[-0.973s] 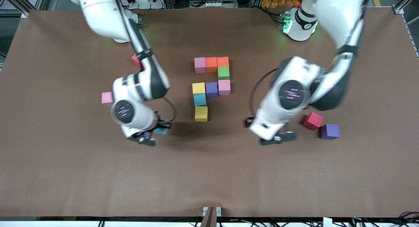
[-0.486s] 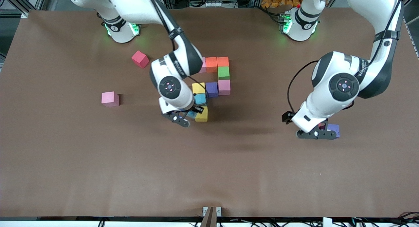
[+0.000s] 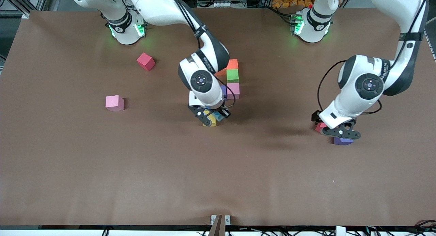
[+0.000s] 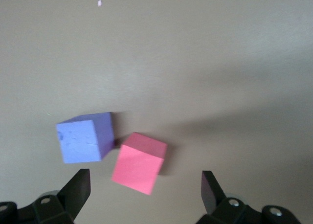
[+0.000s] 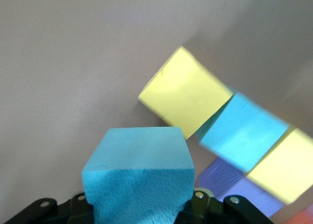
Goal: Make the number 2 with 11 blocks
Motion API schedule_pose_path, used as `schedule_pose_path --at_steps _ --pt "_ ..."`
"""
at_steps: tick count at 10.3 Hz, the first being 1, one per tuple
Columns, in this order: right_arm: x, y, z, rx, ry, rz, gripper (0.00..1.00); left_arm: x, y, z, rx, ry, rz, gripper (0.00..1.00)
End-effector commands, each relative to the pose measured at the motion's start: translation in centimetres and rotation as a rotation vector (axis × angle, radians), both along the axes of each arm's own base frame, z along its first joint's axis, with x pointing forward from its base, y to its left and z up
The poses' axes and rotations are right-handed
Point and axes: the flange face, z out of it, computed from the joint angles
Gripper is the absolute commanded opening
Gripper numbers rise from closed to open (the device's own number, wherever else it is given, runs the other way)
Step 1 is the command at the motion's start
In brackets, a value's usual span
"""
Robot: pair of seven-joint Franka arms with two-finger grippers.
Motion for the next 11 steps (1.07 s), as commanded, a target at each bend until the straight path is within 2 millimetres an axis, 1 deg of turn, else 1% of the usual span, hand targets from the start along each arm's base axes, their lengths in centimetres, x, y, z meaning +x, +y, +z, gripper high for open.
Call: schedule_pose_path --at_steps 1,2,3,4,5,6,7,9,10,11 --pt "0.5 2.3 -1.7 0.032 0.006 -0.143 0.00 -0.7 1.1 -1.9 0.007 -0.016 -0.070 1.00" --pt "0.6 2.6 -2.3 0.026 0.021 -0.219 0.00 -0.8 1.0 -3.1 0.025 -0.012 -0.129 1.00" --pt "0.8 2.3 -3.2 0.013 0.040 -0.293 0.00 -0.7 1.3 -4.1 0.041 -0.007 -0.166 1.00" --pt "0.9 2.1 -4.1 0.003 0.052 -0.340 0.00 -0.8 1.7 -4.9 0.033 -0.011 -0.168 1.00" --pt "0.8 2.0 -5.0 -0.010 0.064 -0.372 0.00 -0.8 1.6 -5.6 0.024 -0.015 -0.172 1.00" --pt "0.3 2.0 -6.1 -0.025 0.070 -0.368 0.00 -0.9 1.5 -6.4 0.016 -0.011 -0.179 1.00" --pt "0.5 1.7 -6.5 -0.031 0.073 -0.371 0.00 -1.0 1.5 -7.3 0.008 -0.008 -0.186 1.00" --pt "0.8 1.4 -6.5 -0.029 0.071 -0.371 0.00 -0.9 2.8 -8.6 -0.004 0.004 -0.167 1.00" --pt "1.0 1.1 -6.8 -0.033 0.073 -0.374 0.00 -1.1 3.4 -9.0 -0.006 0.006 -0.166 1.00" --pt "1.0 1.1 -7.0 -0.039 0.070 -0.369 0.00 -1.2 3.4 -9.1 -0.008 0.004 -0.180 1.00"
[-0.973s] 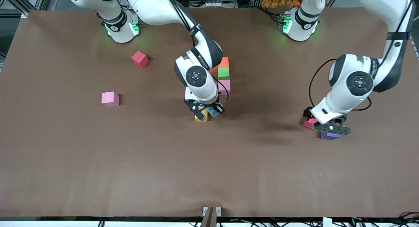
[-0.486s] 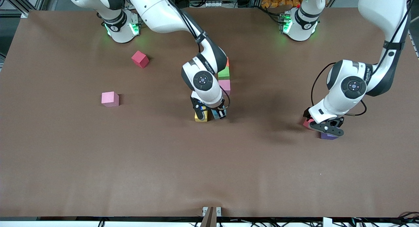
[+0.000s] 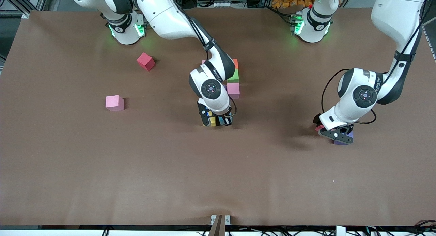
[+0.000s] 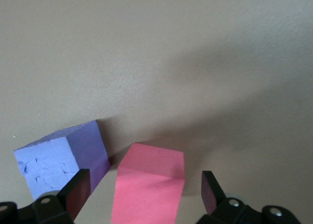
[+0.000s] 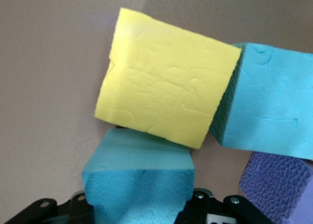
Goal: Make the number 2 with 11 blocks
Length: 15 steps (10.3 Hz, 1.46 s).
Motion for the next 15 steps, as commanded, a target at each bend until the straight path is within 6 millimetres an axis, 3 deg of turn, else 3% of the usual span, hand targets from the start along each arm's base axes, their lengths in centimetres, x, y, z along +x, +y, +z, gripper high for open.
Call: schedule_pose_path --at_steps 1,8,15 --pt "1.0 -0.3 -0.3 0.006 0.004 -0.021 0.00 -0.3 0.9 -0.4 0.001 -0.014 -0.044 1.00" --pt "1.5 -0.6 0.0 0.001 0.020 -0.160 0.00 -1.0 0.3 -1.4 -0.005 0.013 -0.098 1.00" --pt "1.0 -0.6 -1.5 -0.028 0.016 -0.143 0.00 -1.1 0.9 -3.7 -0.024 0.039 -0.129 1.00"
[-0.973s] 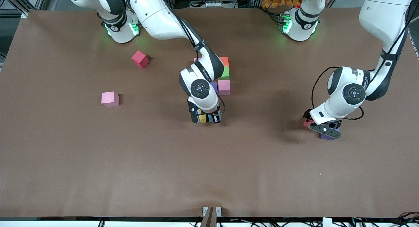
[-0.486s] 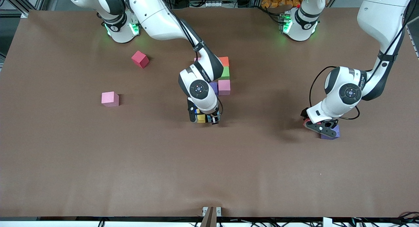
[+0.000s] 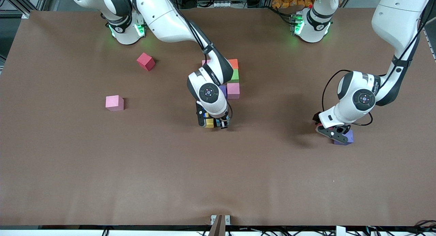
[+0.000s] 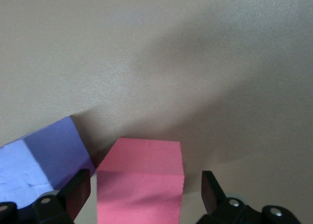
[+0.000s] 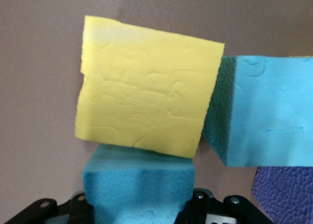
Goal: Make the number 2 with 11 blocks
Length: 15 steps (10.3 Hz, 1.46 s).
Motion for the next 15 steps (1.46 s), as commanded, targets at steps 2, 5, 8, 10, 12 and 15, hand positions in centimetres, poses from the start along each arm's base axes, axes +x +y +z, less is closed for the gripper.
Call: schedule_pose_path --at_steps 2,5,8,10,12,15 --pt "0.4 0.2 -0.3 -0.020 -0.017 0.002 0.00 0.0 0.1 -0.3 -0.001 -0.013 -0.026 1.00" --pt "0.9 -0.3 -0.3 -0.021 -0.017 -0.006 0.00 0.1 0.6 -0.5 -0.002 -0.009 -0.043 1.00" --pt "1.0 -0.3 -0.1 -0.013 -0.027 -0.013 0.00 0.2 1.6 -1.1 -0.006 0.002 -0.060 0.98" --pt "1.0 -0.3 0.1 -0.014 -0.030 -0.011 0.00 0.2 1.8 -1.1 -0.006 0.002 -0.058 0.90" --pt "0.7 0.0 0.0 -0.032 -0.040 0.011 0.82 0.3 1.6 -1.1 -0.006 0.003 -0.073 0.84" --pt "0.2 0.4 0.0 -0.061 -0.055 0.047 1.00 0.4 1.5 -1.2 -0.009 0.002 -0.074 0.49"
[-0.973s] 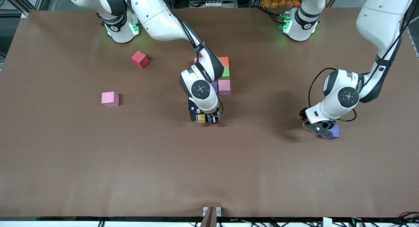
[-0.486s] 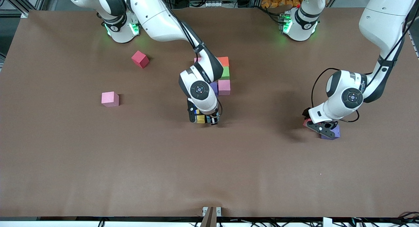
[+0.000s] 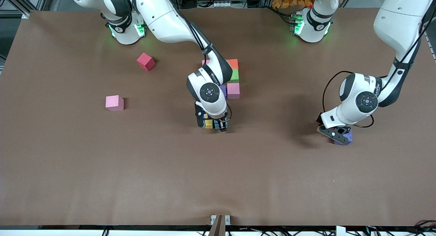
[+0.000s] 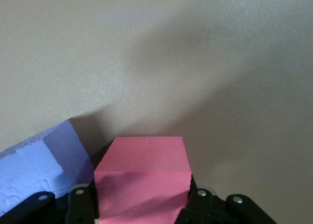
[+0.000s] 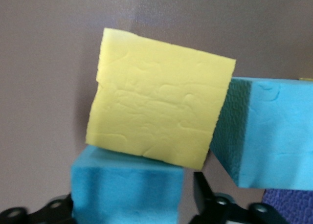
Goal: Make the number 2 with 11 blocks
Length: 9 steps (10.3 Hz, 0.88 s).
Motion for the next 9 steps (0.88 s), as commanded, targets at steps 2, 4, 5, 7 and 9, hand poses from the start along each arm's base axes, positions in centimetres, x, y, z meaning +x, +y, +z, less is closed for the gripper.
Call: schedule_pose_path --at_steps 2,4,5,7,9 --pt "0.0 0.7 0.7 -0.009 -0.015 0.006 1.00 1.0 -0.3 0.7 -0.003 -0.026 0.001 0.39" --pt "0.0 0.9 1.9 -0.002 -0.013 0.010 1.00 2.5 -2.1 3.2 -0.040 -0.023 0.059 0.38" --pt "-0.2 0.8 2.2 -0.016 0.010 0.013 1.00 3.6 -2.3 4.7 -0.061 -0.008 0.104 0.38" --pt "0.0 0.5 2.4 -0.024 0.015 0.014 1.00 4.8 -3.0 6.6 -0.108 -0.005 0.149 0.34" --pt "0.5 0.1 3.2 -0.023 0.010 0.012 1.00 5.8 -3.1 7.6 -0.138 -0.023 0.232 0.34"
